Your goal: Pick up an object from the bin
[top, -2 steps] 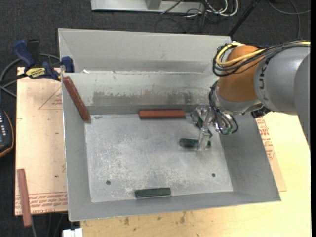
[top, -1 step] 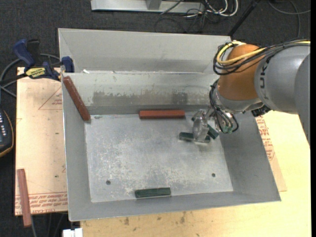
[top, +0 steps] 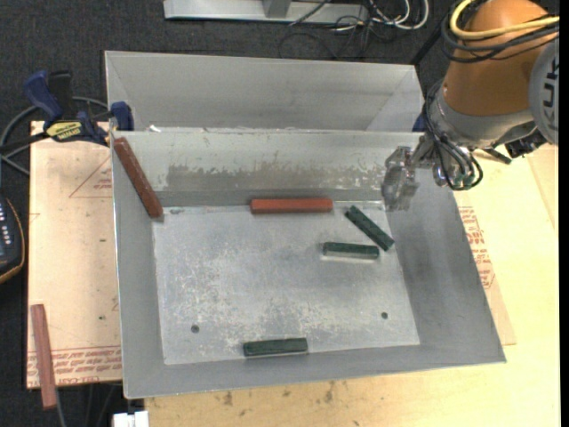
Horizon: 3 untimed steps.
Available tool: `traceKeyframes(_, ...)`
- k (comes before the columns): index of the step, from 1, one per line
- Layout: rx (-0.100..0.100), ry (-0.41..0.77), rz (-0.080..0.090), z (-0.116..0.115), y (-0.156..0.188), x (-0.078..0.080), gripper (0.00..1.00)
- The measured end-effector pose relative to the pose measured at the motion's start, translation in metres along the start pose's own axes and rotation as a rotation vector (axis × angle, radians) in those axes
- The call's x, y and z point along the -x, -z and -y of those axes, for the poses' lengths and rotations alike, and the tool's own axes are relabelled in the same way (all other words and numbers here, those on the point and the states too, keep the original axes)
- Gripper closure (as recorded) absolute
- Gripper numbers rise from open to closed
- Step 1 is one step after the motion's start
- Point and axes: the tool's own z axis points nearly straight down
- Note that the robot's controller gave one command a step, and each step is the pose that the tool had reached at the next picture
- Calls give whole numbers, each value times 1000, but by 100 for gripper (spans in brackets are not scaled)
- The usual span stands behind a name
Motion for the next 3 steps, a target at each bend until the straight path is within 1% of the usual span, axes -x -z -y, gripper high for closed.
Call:
traceKeyframes(1,1,0,-9,0,-5,-2,0)
traceKeyframes(2,4,311,-18,2,-143,-38,0)
traceKeyframes(3,3,37,-7,-2,-168,-10,0)
